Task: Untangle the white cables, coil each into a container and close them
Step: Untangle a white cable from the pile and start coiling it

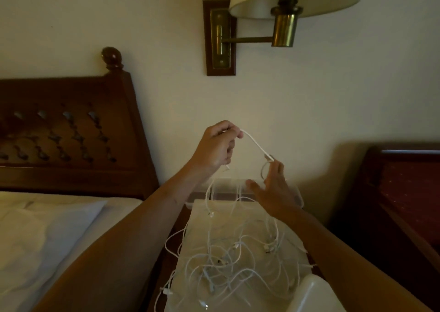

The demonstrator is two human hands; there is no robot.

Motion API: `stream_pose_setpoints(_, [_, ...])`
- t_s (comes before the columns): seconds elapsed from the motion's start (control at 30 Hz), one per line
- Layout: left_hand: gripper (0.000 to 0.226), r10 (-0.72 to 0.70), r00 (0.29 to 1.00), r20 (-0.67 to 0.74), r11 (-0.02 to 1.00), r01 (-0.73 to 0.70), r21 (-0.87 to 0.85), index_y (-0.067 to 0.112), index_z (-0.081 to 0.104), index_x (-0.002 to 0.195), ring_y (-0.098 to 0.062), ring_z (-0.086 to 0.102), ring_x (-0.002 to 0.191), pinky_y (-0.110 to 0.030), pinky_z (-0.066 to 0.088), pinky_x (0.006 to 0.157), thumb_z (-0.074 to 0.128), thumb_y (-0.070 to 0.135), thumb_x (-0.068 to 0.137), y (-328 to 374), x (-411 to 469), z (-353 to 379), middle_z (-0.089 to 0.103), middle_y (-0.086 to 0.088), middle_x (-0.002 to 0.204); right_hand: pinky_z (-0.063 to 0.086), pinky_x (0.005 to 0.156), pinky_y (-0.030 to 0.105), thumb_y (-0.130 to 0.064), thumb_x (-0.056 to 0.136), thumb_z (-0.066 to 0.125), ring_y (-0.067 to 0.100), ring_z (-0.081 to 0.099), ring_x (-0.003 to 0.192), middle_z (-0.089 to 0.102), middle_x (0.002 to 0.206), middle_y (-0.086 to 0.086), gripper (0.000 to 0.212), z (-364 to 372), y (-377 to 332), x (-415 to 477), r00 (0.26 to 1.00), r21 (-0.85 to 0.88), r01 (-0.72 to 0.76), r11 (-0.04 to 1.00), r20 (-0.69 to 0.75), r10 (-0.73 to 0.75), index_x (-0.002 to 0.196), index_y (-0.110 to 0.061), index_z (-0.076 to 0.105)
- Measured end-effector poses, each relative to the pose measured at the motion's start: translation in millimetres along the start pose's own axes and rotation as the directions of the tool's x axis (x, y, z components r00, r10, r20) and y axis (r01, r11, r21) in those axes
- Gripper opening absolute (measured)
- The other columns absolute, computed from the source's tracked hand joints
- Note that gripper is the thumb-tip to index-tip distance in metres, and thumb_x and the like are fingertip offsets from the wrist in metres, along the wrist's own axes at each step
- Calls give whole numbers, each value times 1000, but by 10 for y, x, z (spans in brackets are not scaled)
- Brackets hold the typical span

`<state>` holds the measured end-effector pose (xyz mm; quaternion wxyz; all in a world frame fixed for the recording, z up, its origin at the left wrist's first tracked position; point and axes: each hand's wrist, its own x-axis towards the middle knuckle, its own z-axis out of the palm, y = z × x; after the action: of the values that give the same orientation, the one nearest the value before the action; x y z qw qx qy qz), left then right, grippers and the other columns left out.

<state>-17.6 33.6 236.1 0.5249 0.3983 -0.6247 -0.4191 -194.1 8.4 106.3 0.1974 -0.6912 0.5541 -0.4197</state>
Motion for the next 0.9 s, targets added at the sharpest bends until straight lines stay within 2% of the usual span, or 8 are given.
stream_pose_setpoints(0.1, [22,101,994,-35,985,-105,-136,5,57,99,-19,37,49,-31,37,50,43,18,111,235,-6,-68,41,-2,62,48,86,28,-24,104,53,20,63,106,65,127,8,23,-150,-65,151,991,-98,-44,994,121,56,120,-13,64])
stream_pose_setpoints(0.27, [24,96,992,-87,994,-91,59,5,59,97,-22,43,53,-34,47,52,43,17,110,279,-4,-230,43,-4,60,56,70,26,-10,105,44,12,69,81,76,91,2,26,-566,-382,319,999,50,1,999,-50,2,101,-13,70])
stream_pose_setpoints(0.4, [25,-43,990,-133,997,51,53,1,58,90,-24,40,56,-33,43,56,40,4,107,33,-131,-131,39,-9,60,39,46,11,-14,104,52,4,52,45,77,83,0,19,-910,-832,493,987,147,116,982,-123,-99,103,-12,71])
stream_pose_setpoints(0.57, [24,-44,985,-166,998,36,-49,0,62,105,-17,42,72,-31,37,69,42,13,104,-262,-316,136,43,-2,73,53,59,30,-25,102,59,20,60,61,76,72,-8,16,-1088,-1237,558,992,225,118,967,-72,-104,100,-22,74])
stream_pose_setpoints(0.67, [37,-124,992,-27,983,127,134,16,62,129,-12,58,93,-28,43,80,61,40,101,-367,-327,290,62,3,103,59,63,24,-24,102,60,18,71,69,76,75,-6,15,-1073,-1371,506,995,336,97,937,-53,-83,97,-23,74])
stream_pose_setpoints(0.73, [48,-167,985,50,950,147,276,25,58,137,-7,62,94,-29,46,84,64,51,97,-376,-294,387,64,5,103,61,66,25,-23,103,59,15,71,67,77,79,-2,16,-1059,-1416,454,997,433,76,898,-11,-79,101,-19,75])
stream_pose_setpoints(0.8, [42,-125,990,64,929,94,358,22,65,130,-12,65,82,-33,52,82,64,49,98,-357,-258,463,67,5,92,57,63,22,-21,103,57,10,65,57,78,82,2,18,-1034,-1435,402,996,501,63,863,19,-84,105,-15,75])
stream_pose_setpoints(0.9, [24,-25,998,49,922,4,388,11,76,106,-16,68,96,-33,52,93,59,28,103,-315,-210,496,75,-2,105,57,66,23,-18,104,56,11,62,60,79,92,5,20,-993,-1407,325,998,538,47,841,-2,-55,109,-12,73])
